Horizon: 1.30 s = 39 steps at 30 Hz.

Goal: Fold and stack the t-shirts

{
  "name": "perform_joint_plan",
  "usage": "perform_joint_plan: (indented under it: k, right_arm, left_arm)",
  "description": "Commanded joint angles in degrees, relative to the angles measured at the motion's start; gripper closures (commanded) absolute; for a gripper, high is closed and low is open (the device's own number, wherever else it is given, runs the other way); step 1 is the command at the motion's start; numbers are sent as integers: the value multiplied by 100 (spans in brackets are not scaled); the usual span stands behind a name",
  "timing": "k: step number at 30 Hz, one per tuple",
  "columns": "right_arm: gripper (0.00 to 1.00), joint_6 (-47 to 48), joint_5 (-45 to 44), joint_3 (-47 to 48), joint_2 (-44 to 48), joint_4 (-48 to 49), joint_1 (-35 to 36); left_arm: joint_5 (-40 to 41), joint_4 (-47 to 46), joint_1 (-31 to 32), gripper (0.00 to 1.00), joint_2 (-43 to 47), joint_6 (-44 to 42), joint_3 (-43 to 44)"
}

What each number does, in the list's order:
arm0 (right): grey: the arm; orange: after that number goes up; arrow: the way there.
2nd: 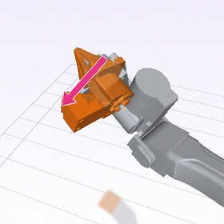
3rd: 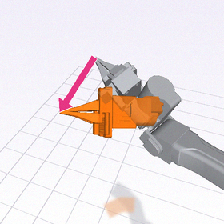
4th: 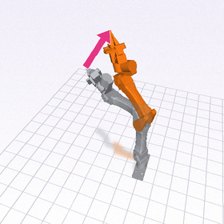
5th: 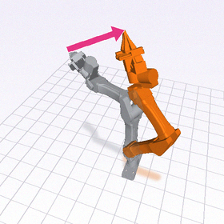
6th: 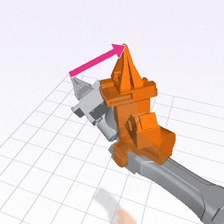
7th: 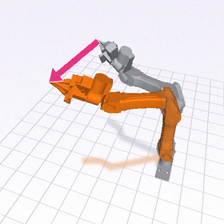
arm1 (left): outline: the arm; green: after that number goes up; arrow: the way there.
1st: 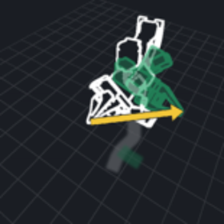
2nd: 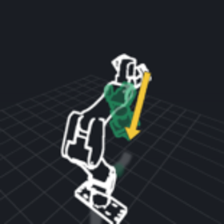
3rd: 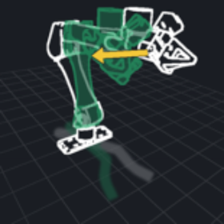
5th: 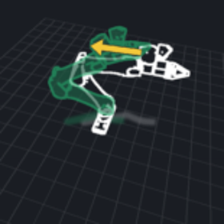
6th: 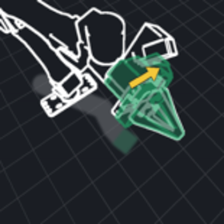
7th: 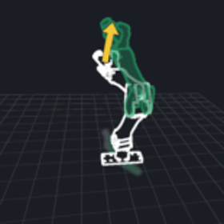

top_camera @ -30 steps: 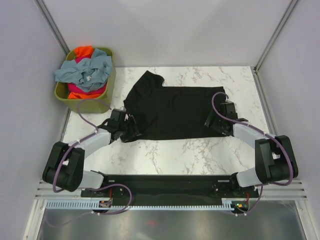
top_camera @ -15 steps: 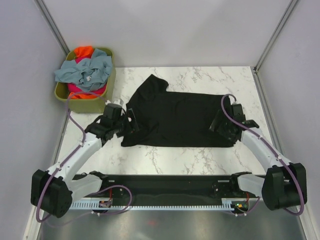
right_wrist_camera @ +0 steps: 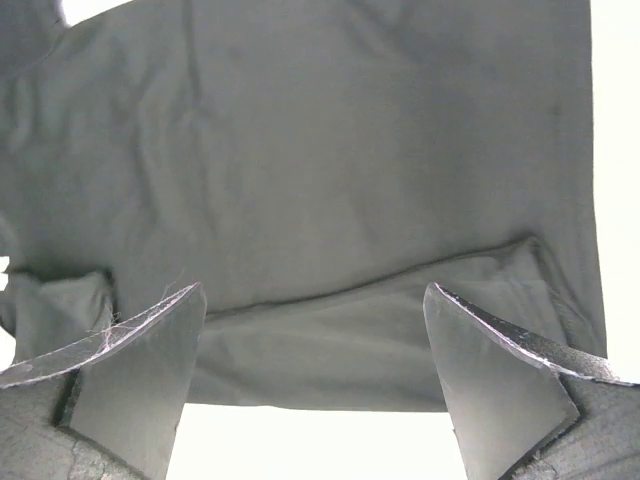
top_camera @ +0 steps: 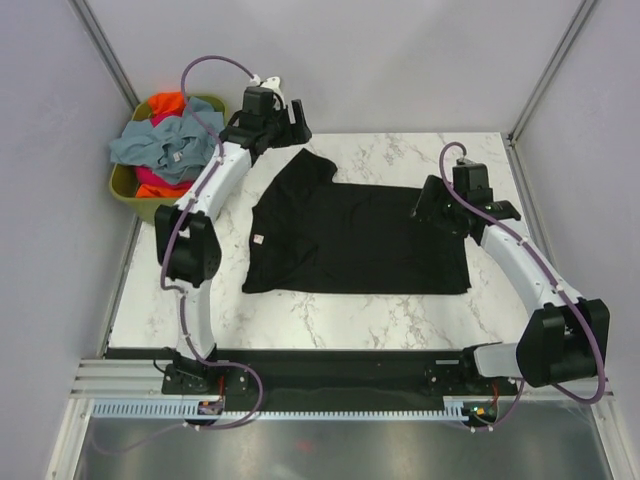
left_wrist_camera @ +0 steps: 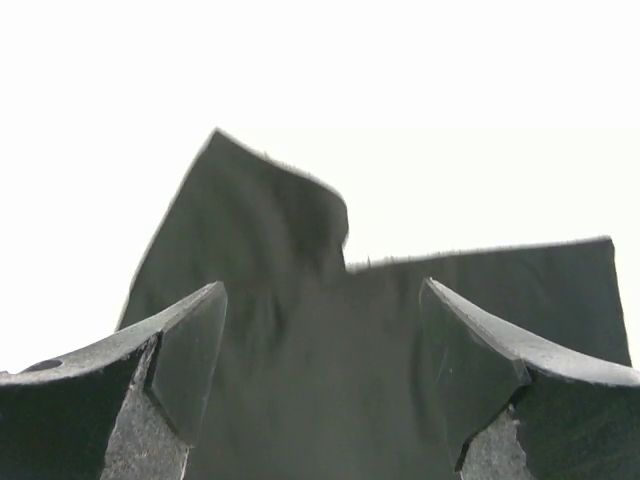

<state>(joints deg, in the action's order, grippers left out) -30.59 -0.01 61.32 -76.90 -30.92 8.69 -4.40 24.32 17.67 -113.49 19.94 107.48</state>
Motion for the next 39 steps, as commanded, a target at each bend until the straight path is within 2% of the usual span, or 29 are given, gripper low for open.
perform_joint_plan:
  k: [1, 2, 5, 8, 13, 23, 26, 28, 32, 34, 37, 39]
  right_arm:
    - [2, 263, 581, 231, 140, 77, 71]
    - [2, 307, 616, 231, 167, 77, 72]
    - [2, 422, 721, 144, 290, 33, 80]
    - [2, 396, 967, 3, 422, 112, 89]
    - [2, 343, 1117, -103, 483, 139, 195]
    - [2, 448, 1109, -138, 466, 147, 221]
    - [2, 440, 1126, -243, 396, 217, 221]
    - [2, 440, 1161, -305, 317, 270, 221]
    - [2, 413, 1205, -366, 229, 393, 221]
    - [2, 422, 1240, -366, 176, 428, 221]
    - [2, 449, 1249, -366, 132, 437, 212]
    - [2, 475, 1258, -358, 106, 437, 221]
  left_arm:
    - [-569, 73, -255, 14, -1277, -571, 1491]
    - [-762, 108, -299, 14, -1942, -518, 2148]
    - [-965, 109, -378, 15, -2885, -299, 2994]
    - [-1036, -233, -414, 13, -3397, -219, 3383]
    - [-1264, -1015, -484, 14, -3995, 369, 3420]
    - [-1247, -1403, -528, 17, -4418, 958, 3516]
    - [-1186, -1587, -580, 14, -4523, 1134, 3612]
    - [-1238, -1745, -642, 12, -4681, 1397, 3762]
    - [-1720, -2255, -818, 17, -5007, 2284, 3824]
    - [-1713, -2404, -827, 18, -4903, 2330, 3719]
    - [-1336, -2914, -818, 15, -4351, 2111, 2798]
    - [-1098, -2644, -827, 14, -4330, 1996, 2821]
